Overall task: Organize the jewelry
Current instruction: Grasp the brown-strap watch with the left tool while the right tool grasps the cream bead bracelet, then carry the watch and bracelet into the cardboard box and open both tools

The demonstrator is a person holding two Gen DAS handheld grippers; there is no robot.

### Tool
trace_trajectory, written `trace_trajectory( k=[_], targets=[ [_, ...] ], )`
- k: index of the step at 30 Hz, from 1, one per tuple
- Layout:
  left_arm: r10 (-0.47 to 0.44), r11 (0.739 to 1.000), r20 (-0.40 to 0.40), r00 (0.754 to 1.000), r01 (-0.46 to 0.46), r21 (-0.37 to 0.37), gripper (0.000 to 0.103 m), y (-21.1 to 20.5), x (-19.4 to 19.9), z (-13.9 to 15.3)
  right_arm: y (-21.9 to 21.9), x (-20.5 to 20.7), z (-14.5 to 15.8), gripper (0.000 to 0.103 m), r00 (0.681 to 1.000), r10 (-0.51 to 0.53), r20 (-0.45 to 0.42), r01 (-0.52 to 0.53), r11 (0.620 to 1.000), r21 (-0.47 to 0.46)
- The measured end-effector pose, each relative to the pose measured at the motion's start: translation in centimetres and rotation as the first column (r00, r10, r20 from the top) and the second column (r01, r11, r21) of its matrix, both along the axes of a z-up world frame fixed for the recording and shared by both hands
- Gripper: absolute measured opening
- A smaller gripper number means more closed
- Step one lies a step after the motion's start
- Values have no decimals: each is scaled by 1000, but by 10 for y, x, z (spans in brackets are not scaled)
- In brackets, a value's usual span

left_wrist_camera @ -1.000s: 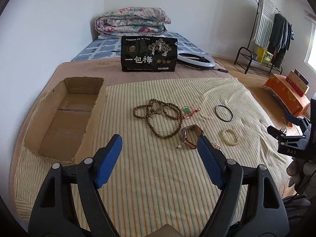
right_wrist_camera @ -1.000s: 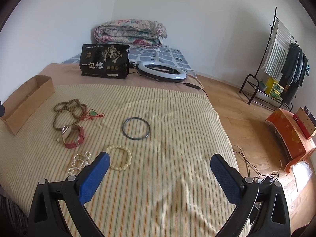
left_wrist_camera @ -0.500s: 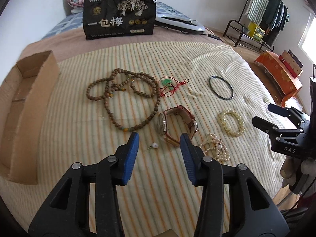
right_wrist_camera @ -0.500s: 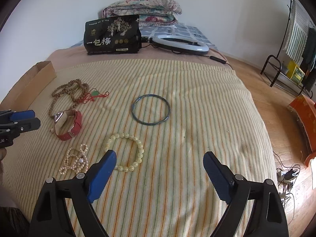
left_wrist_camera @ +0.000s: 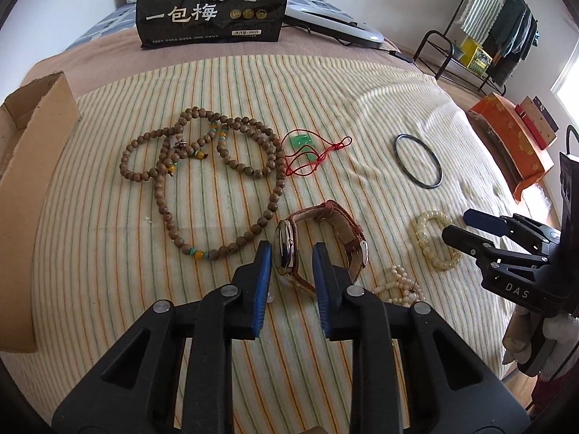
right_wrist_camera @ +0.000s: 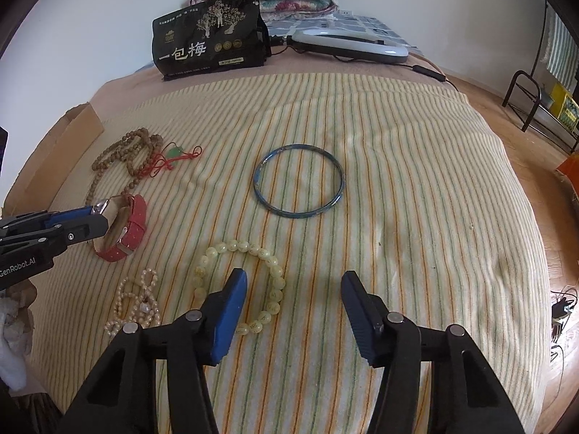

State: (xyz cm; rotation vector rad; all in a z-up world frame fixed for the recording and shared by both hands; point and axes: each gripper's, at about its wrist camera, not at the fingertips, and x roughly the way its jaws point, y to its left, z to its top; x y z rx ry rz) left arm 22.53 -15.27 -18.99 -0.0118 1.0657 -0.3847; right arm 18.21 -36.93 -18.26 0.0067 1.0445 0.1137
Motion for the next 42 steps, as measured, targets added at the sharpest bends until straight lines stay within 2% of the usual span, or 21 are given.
trace_trajectory(
  k=[5,9,15,25,34,42],
  targets=[
    [6,1000,-9,1000,-6,7,17,-1,4,-5,3,5,-4,45,1000,5,-16,-5,1000,-6],
    [18,1000,-13,1000,-18,3,12,-1,7,-9,7,4,-5,31,1000,25,-19,-25,1000,-10],
    [17,1000,2,1000,-17,4,11,-4,8,-6,8,4,-3,8,999,31,-9,-31,999,15],
    [8,1000,46,999,-8,-6,10,-4,-1,10,4,-5,10,5,999,19,33,-20,999,48],
    [18,1000,93,996,-16,-17,10,7,-15,32,7,-15,41,5,995,25,91,-29,999,42],
    [50,999,151,987,-47,-25,10,34,-28,60,21,-20,67,5,989,52,135,-55,998,13]
  ],
)
